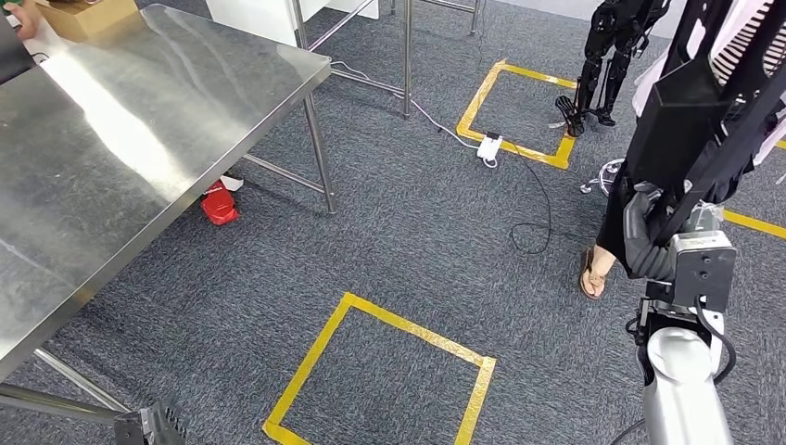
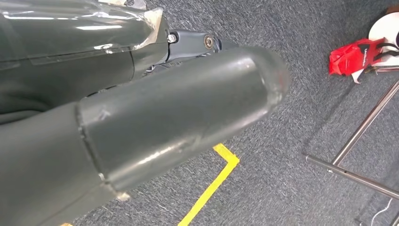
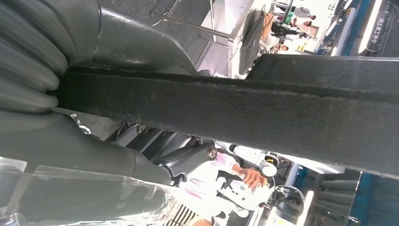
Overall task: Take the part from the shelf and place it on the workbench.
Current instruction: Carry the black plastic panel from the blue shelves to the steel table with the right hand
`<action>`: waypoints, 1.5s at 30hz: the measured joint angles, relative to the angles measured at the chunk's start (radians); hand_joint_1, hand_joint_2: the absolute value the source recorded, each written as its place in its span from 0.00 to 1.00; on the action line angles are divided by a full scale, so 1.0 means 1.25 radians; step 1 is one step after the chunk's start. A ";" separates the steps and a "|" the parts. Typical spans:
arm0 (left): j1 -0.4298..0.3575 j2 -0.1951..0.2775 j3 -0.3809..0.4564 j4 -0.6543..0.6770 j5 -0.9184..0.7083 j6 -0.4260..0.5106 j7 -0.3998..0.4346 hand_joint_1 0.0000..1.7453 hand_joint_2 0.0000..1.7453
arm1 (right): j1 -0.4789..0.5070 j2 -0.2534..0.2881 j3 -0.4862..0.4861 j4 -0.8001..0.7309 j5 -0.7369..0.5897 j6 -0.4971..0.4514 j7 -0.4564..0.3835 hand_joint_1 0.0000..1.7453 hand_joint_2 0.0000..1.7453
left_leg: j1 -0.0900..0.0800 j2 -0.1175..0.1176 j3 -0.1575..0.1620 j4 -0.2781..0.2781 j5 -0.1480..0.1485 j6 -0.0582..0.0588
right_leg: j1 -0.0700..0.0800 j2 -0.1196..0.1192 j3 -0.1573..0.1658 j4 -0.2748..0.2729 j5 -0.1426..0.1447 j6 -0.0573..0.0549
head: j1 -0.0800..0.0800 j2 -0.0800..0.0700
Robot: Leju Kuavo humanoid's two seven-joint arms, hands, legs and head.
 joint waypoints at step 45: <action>-0.029 -0.003 -0.002 0.032 -0.005 -0.029 0.000 0.00 0.00 | 0.017 -0.020 0.001 0.016 0.005 -0.010 -0.011 0.90 1.00 | 0.019 -0.004 0.030 -0.011 -0.013 0.019 | -0.011 0.020 -0.095 0.123 -0.010 0.028 | -0.002 0.000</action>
